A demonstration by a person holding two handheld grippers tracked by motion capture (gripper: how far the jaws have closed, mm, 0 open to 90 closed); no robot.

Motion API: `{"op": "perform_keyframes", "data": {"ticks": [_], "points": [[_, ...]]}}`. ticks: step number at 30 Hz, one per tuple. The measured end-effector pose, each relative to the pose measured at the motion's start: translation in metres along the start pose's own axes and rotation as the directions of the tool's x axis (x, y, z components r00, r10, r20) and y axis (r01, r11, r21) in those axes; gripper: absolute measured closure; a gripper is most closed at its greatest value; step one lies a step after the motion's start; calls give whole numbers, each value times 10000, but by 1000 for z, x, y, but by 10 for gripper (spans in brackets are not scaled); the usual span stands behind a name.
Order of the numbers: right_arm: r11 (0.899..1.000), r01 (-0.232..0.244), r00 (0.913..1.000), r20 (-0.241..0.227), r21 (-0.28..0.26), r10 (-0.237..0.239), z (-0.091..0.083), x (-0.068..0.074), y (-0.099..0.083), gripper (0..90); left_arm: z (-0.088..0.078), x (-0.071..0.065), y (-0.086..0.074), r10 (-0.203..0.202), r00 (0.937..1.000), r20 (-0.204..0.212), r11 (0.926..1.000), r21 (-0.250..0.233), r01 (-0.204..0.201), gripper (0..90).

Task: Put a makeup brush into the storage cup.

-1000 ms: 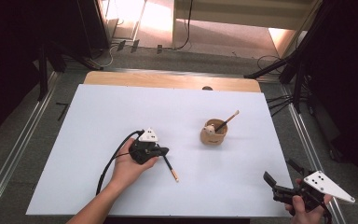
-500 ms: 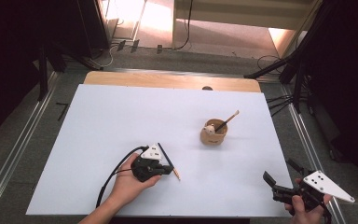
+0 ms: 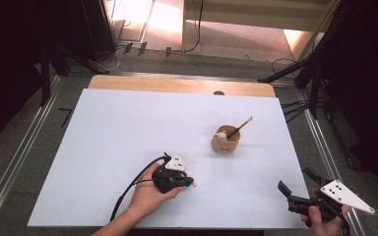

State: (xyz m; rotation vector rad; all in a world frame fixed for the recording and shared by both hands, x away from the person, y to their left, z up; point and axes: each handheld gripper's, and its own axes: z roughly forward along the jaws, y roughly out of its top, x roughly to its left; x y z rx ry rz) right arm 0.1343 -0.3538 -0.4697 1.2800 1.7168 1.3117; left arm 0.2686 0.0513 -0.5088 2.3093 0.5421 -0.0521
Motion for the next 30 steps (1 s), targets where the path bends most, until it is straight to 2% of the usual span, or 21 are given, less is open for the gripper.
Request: {"op": "perform_keyframes", "data": {"ticks": [9,13,18,24,27,30], "points": [[10000,-45,10000,-47,15,45,1,0,0,0,9,7,10,-163,9998,-126,9998,-138,161,900],[10000,-44,10000,-42,15,44,1,0,0,0,14,10,15,-373,9991,-206,9991,-207,369,900],[10000,-42,10000,-49,-6,42,1,0,-1,0,19,13,22,-240,9988,-416,9996,-176,233,900],[10000,-26,10000,-27,-3,26,0,-1,-1,0,23,17,28,-454,9982,-402,9988,-201,446,900],[10000,-28,10000,-27,-1,28,0,-1,-1,0,24,17,31,-247,9983,-520,9997,-12,246,900],[10000,-45,10000,-41,6,45,1,0,-1,0,26,19,34,-266,9980,-566,9996,44,269,900]]}}
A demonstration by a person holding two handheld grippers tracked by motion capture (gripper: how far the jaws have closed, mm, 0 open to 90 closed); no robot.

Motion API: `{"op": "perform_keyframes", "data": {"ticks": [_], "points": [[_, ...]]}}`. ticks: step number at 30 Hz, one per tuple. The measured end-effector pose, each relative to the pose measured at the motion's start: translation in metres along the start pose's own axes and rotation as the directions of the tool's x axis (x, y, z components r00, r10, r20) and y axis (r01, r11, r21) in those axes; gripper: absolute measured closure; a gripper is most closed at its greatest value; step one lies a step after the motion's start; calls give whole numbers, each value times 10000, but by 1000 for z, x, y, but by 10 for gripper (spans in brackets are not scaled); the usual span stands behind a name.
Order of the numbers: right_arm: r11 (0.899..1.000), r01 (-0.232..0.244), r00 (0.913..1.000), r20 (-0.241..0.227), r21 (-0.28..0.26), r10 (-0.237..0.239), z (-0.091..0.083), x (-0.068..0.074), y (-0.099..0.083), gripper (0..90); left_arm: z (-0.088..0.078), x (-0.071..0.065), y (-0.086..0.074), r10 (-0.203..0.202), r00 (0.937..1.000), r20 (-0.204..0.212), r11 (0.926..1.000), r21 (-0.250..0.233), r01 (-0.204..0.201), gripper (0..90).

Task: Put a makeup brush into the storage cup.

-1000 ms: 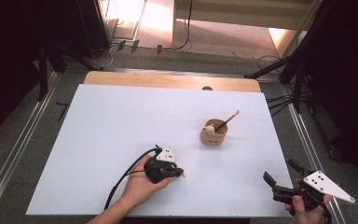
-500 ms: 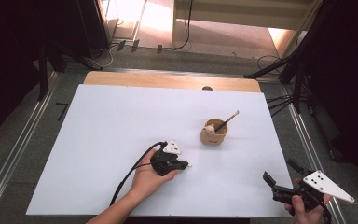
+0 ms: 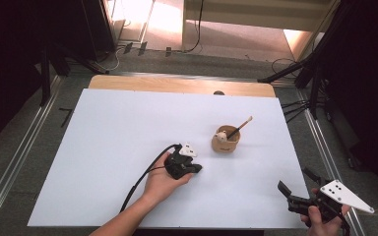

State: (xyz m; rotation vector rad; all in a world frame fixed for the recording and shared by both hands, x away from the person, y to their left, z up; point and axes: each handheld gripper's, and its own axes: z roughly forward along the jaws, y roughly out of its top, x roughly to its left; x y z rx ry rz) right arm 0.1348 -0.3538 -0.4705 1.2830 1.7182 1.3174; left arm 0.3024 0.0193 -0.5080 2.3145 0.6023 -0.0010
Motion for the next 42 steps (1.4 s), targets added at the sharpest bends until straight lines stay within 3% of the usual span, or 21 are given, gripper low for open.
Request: {"op": "perform_keyframes", "data": {"ticks": [10,27,31,38,42], "points": [[10000,1,10000,21,12,-1,0,-1,0,0,3,5,7,-69,9999,-80,9999,79,69,900],[10000,-16,10000,28,42,16,0,-1,-1,0,8,17,15,-522,9983,-260,9986,11,523,900],[10000,6,10000,22,54,-6,0,-1,-1,0,8,17,15,-434,9986,-292,9991,-1,435,900],[10000,-7,10000,26,48,6,0,-2,-1,0,-8,21,16,-497,9987,127,9986,-178,499,900],[10000,-9,10000,26,45,9,-1,-2,-1,0,-20,24,15,-535,9985,124,9985,-117,537,846]]}}
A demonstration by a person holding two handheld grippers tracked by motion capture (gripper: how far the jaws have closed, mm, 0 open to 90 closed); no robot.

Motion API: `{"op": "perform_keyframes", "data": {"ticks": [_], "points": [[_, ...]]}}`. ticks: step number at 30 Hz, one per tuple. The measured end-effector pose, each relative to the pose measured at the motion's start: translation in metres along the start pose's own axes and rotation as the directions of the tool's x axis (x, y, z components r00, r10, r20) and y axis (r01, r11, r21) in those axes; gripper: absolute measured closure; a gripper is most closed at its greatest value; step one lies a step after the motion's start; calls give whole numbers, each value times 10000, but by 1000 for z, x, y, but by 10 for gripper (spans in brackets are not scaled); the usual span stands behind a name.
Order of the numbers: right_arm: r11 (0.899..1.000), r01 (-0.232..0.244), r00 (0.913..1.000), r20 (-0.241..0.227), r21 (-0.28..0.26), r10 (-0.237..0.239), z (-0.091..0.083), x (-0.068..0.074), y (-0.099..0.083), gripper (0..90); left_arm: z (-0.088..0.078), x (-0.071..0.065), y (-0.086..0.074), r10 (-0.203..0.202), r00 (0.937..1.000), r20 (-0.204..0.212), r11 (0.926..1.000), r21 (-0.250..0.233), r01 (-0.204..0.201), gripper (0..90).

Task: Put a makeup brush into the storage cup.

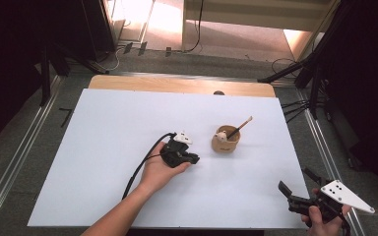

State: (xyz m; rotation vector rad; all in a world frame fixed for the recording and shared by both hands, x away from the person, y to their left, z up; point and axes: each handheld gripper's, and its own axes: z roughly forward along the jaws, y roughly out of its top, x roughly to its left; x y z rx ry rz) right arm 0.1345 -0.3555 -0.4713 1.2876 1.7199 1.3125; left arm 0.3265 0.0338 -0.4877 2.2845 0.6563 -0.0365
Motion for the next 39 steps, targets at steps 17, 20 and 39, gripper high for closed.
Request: {"op": "perform_keyframes", "data": {"ticks": [17,20,39], "points": [[10000,8,10000,-7,11,-8,2,1,0,0,-10,3,-2,857,9948,-546,9778,1963,-735,829],[10000,27,10000,3,13,-27,2,0,0,0,-10,1,-1,1073,9919,-676,9724,2151,-905,834],[10000,-21,10000,26,25,21,2,0,0,0,-8,0,9,1024,9904,-931,9355,3474,-641,840]]}}
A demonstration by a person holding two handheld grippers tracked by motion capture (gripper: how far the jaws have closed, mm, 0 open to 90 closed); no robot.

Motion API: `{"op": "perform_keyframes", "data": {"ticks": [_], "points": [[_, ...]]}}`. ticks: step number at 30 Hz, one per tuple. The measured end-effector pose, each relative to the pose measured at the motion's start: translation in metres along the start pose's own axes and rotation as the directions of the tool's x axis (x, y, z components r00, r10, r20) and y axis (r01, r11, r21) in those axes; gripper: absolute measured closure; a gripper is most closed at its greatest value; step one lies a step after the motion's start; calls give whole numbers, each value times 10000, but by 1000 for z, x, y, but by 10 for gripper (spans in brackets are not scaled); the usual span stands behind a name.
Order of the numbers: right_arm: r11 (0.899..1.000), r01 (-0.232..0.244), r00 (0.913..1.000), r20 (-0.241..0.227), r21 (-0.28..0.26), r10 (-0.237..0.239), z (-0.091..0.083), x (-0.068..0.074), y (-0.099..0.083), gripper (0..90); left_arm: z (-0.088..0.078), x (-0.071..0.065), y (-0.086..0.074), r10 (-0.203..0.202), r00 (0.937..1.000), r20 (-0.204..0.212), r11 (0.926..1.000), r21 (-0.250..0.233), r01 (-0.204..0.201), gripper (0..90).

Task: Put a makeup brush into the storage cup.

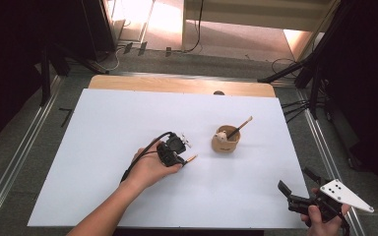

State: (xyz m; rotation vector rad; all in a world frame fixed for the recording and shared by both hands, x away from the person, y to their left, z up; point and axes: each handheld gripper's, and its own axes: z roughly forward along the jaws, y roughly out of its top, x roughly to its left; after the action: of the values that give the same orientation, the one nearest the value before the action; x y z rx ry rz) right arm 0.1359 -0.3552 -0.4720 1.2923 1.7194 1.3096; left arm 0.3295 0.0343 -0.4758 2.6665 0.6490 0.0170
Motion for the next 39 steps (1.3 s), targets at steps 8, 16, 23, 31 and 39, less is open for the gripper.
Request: {"op": "perform_keyframes", "data": {"ticks": [8,16,23,31,39], "points": [[10000,13,10000,16,-6,-13,0,0,0,0,3,1,3,-436,9990,137,9985,322,432,816],[10000,15,10000,13,22,-15,0,0,0,0,5,-3,11,-95,9997,-237,9955,945,117,834],[10000,24,10000,-5,21,-24,0,0,0,0,7,-2,20,-241,9996,-128,9871,1579,258,840],[10000,17,10000,-13,36,-17,1,0,0,0,10,-11,25,98,9975,-699,9813,1926,38,849],[10000,47,10000,-28,44,-47,1,1,0,0,9,-9,24,222,9980,-584,9831,1829,-111,852]]}}
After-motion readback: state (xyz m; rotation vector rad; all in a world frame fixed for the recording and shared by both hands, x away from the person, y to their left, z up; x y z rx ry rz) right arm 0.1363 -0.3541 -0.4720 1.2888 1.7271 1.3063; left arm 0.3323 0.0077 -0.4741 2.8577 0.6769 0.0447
